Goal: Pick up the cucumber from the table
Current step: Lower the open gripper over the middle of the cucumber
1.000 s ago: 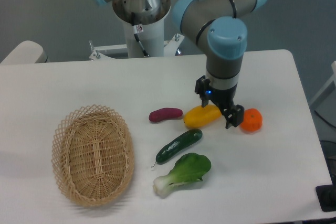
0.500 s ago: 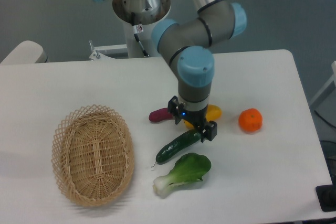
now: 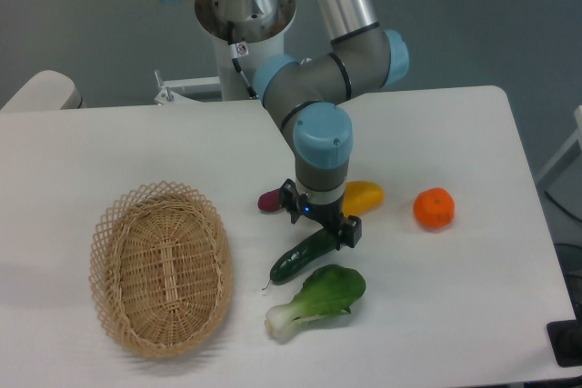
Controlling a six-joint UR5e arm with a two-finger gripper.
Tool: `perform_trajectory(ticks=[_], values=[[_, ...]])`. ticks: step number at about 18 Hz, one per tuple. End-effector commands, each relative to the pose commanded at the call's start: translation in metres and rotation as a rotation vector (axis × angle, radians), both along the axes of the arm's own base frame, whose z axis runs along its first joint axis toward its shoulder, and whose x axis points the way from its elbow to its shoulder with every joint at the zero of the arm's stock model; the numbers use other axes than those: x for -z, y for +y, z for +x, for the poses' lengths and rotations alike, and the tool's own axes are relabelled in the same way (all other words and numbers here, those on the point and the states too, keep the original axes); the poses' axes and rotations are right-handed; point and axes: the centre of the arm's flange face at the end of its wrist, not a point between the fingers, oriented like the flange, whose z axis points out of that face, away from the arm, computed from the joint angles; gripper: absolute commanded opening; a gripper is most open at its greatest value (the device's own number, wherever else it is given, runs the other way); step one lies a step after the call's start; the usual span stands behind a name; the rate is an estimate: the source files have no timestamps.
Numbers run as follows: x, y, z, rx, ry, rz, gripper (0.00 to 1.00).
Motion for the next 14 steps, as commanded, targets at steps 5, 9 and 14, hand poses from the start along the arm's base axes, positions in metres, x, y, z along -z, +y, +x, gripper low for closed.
perform_trajectory(ticks=[5,9,14], values=[[0.014,-0.001,-0.002,0.009,0.008,-0.046,1.00],[0.018,-0.001,-0.002,0.024,0.006,-0.056,1.00],[0.023,0.005,0.002,0.056,0.005,-0.058,1.00]])
